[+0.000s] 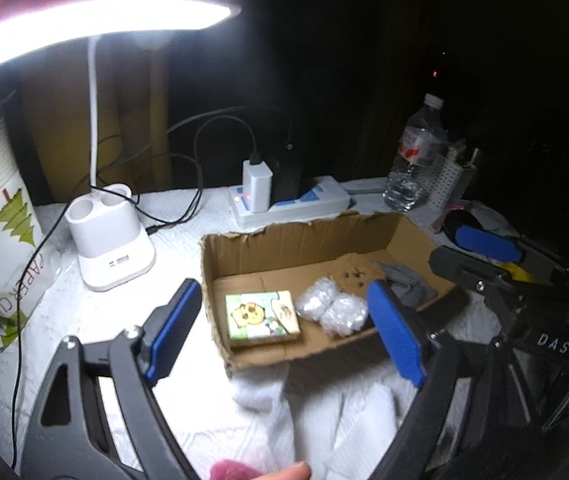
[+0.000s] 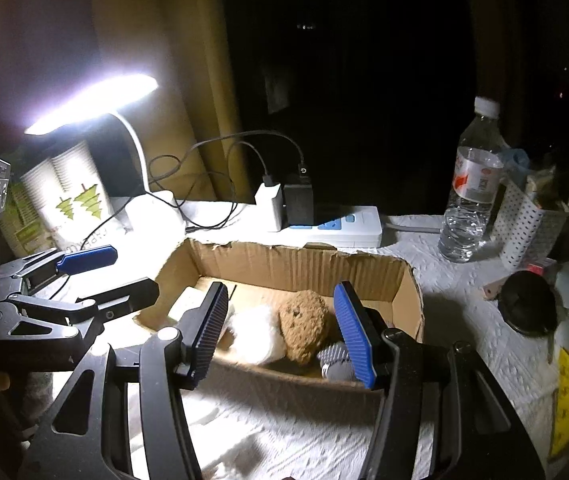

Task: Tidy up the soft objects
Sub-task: 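Lower the tissue pack into the box with the left tool while the right tool releases the fuzzy ball there, then grasp the cotton swab bag with the right tool while the left tool moves to the white towel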

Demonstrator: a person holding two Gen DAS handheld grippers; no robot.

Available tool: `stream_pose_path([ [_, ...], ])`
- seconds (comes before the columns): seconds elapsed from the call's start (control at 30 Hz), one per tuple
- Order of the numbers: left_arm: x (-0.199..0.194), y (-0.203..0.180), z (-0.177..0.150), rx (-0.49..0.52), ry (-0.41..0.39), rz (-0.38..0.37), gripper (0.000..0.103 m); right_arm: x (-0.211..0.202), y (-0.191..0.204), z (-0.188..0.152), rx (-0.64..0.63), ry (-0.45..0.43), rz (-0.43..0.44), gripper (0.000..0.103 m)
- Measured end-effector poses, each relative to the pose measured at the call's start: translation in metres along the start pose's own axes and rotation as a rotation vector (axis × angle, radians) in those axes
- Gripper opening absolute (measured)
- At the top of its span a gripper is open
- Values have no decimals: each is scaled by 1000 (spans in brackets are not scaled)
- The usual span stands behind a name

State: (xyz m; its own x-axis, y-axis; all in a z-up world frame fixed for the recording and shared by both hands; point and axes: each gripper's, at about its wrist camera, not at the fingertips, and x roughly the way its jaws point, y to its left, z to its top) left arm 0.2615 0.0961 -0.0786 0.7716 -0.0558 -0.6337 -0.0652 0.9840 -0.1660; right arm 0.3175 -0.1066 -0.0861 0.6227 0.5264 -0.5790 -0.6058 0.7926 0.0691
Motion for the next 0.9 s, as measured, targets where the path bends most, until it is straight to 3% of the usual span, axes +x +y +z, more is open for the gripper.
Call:
stream_pose_path([
  [0.47, -49, -12, -33, 12, -22, -19, 86, -48, 24, -32, -8, -10, 4, 58],
  [0.9, -64, -12, -74, 5, 7, -33, 86, -58, 33, -78, 11, 49, -8, 58],
])
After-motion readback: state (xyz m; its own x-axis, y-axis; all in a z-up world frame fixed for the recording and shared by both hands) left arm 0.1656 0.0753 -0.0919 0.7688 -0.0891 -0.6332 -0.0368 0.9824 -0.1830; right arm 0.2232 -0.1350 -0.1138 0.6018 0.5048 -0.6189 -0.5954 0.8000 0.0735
